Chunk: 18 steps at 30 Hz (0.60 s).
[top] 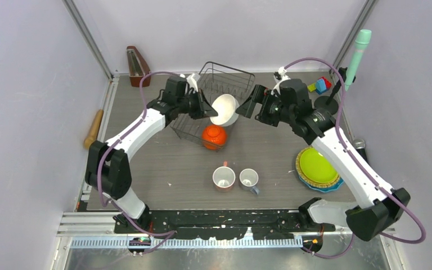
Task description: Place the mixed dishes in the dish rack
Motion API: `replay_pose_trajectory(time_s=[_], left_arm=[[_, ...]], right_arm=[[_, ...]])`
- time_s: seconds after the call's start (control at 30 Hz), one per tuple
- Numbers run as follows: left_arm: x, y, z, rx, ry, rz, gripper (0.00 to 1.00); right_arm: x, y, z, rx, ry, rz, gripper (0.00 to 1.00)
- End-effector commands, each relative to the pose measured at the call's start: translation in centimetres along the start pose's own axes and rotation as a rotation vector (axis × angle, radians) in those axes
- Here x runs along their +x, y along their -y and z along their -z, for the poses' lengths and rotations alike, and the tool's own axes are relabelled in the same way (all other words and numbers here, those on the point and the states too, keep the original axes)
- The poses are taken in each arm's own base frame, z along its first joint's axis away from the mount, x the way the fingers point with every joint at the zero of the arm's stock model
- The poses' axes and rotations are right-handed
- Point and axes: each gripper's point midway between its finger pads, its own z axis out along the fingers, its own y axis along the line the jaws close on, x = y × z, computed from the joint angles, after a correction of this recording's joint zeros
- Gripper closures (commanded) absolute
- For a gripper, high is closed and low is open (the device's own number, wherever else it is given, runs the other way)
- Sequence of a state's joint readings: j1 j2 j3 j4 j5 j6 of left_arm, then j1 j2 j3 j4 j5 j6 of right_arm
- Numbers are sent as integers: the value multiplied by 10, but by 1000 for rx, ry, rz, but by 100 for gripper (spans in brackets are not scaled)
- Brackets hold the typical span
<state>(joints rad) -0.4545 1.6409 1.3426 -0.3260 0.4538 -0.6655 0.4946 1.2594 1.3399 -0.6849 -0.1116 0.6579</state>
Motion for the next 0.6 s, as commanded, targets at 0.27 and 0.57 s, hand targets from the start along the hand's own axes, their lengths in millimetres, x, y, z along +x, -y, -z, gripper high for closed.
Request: replay_pose_trajectory(time_s=[0.27, 0.57], left_arm=[[-28, 93, 51, 429, 95, 16, 100], [-30, 89, 56, 389, 114, -1, 100]], right_arm=[[-24, -79, 6, -432, 84, -100, 0], [-21, -52, -1, -292, 103, -62, 0]])
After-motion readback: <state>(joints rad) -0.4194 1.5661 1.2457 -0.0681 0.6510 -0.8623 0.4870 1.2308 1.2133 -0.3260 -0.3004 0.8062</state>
